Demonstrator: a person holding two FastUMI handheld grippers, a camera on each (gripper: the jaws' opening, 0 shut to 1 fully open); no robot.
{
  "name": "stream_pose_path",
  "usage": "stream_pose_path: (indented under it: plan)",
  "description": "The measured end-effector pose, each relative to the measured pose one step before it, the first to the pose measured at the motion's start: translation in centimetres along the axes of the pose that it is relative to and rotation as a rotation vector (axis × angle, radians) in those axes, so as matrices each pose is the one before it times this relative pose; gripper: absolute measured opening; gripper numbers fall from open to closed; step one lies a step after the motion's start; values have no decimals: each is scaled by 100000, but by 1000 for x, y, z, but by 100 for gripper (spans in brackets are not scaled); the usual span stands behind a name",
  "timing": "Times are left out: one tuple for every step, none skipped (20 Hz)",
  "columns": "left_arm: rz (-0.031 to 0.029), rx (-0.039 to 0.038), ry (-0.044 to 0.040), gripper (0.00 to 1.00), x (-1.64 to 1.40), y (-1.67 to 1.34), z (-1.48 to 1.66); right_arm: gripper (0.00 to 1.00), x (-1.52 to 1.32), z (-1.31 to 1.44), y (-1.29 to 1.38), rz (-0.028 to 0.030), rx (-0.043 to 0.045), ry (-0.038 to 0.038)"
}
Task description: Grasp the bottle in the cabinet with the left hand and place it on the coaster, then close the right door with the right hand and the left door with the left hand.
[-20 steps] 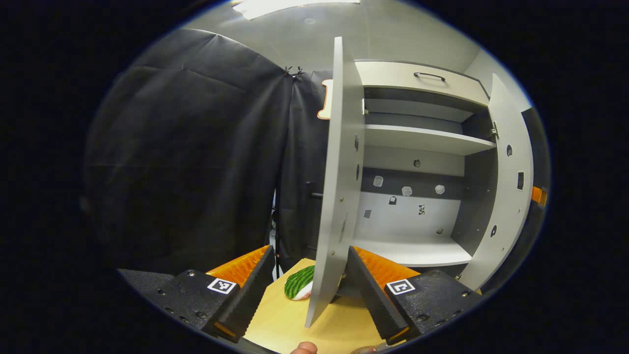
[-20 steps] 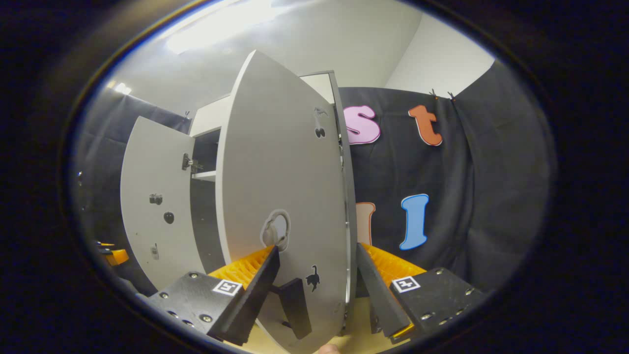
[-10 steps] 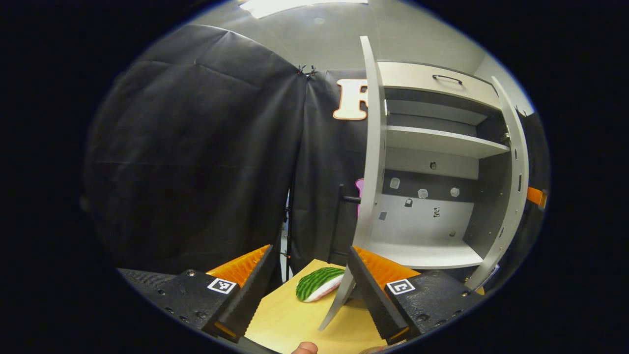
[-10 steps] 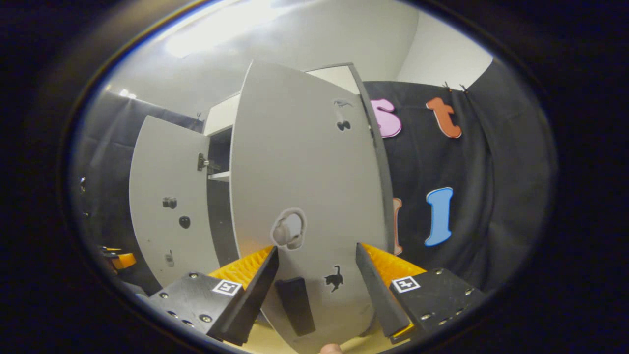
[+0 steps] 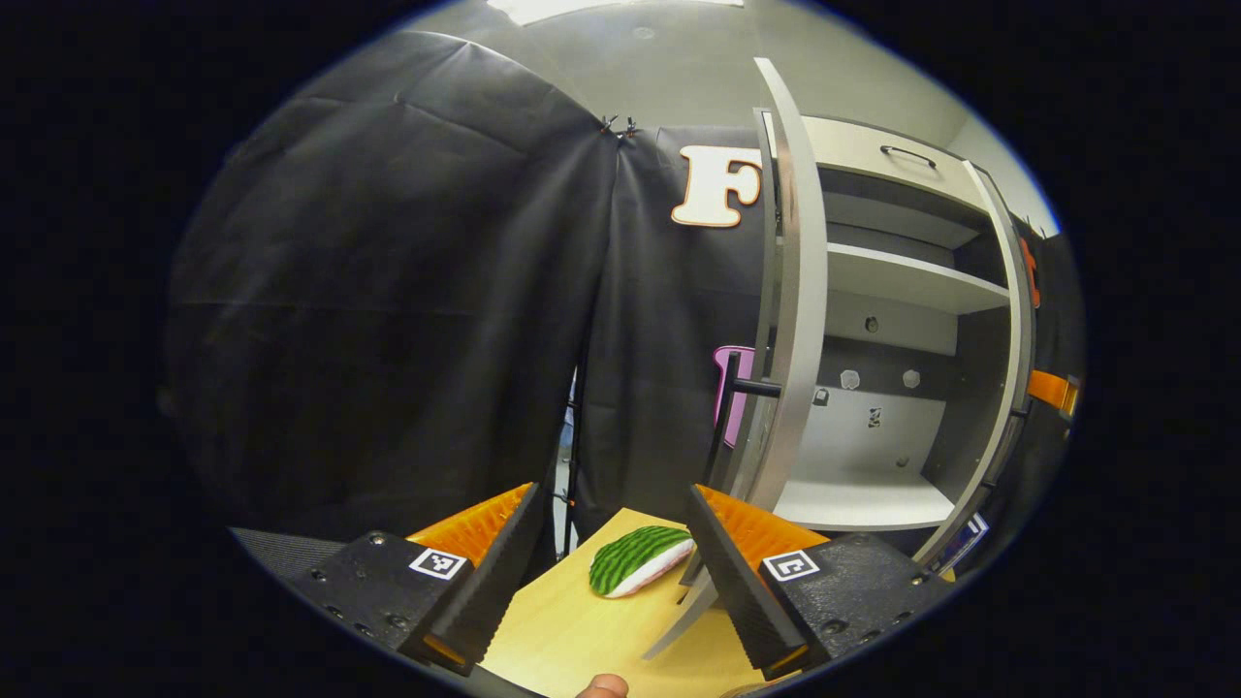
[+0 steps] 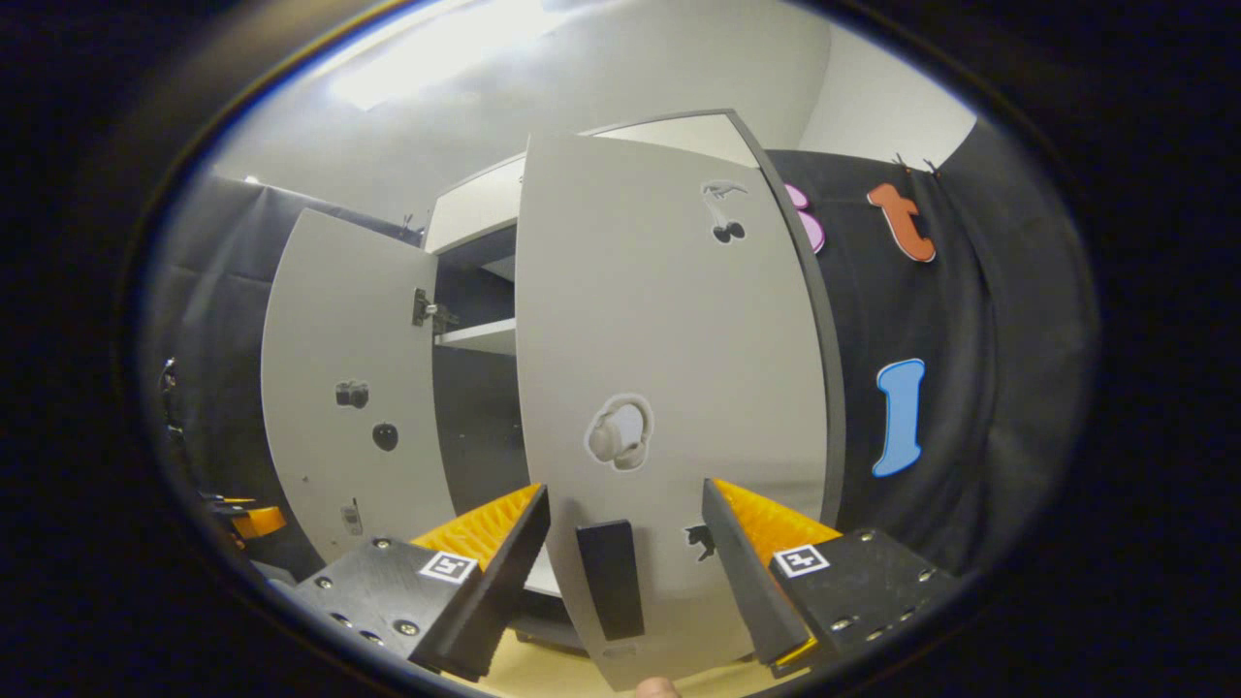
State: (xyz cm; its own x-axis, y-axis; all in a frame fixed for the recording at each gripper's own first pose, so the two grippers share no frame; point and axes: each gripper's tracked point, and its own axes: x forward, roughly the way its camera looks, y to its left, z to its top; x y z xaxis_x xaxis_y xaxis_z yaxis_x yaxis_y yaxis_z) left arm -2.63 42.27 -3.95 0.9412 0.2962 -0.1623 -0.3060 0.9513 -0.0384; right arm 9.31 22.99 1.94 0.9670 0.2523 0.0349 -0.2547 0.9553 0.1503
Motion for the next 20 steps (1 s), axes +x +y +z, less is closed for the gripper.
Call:
stream_pose_path:
  plan:
    - [-1192, -109, 184, 91, 266, 4, -168, 95, -106, -169, 57, -775, -411, -30]
    - [-1271, -135, 67, 91, 311, -95, -12, 92, 9, -40, -6, -853, -279, -9]
    - [-1556, -202, 70, 95, 417, -111, -132, 95, -139, -16, -56, -889, -322, 113]
    - [-1466, -236, 188, 95, 212, -139, -111, 95, -80, -49, -20, -968, -374, -36]
    - [-1536, -171, 76, 95, 308, -247, -15, 95, -161, -67, 10, -867, -482, 62]
    - [-1469, -60, 132, 95, 260, -169, -81, 95, -84, -19, 12, -874, -565, -8]
    - [-1374, -6, 120, 95, 302, -22, -126, 95, -85, -2, 2, -808, -491, 12]
    - [-1185, 41, 353, 91, 177, -71, -84, 95, -39, -47, 61, -721, -356, 95]
    - [-1239, -126, 249, 91, 284, -96, -96, 95, -235, -84, 46, -621, -244, 165]
    - [-1269, -255, 248, 91, 207, -206, -60, 95, -124, -53, -1, -636, -212, 81]
    - [-1206, -255, 219, 95, 147, -150, -3, 95, -124, -73, -2, -505, -232, 184]
    - [-1137, -193, 13, 95, 113, -285, -47, 95, -81, -76, 9, -582, -308, 216]
    - [-1107, -21, -13, 95, 90, -118, -43, 95, -99, -110, -95, -566, -365, 193]
    - [-1076, 200, 107, 95, 113, -213, -37, 95, -19, -59, -103, -610, -317, 199]
    - [-329, 529, 298, 91, 98, -85, -47, 95, -102, -172, -54, -498, -275, 261]
    - [124, 685, 101, 91, 144, 163, -16, 95, -60, -90, -109, -423, -329, 304]
    - [-141, 466, 57, 95, 107, 54, 6, 95, -137, -121, -69, -432, -335, 208]
    - [-241, 62, 7, 95, 94, 23, 77, 95, -7, -11, -89, -330, -321, 123]
    - [-534, -29, -12, 95, 11, -122, 5, 95, 37, -111, -50, -325, -211, 91]
    - [-985, -143, 5, 95, 32, -153, -13, 95, -33, -132, -117, -141, -21, 292]
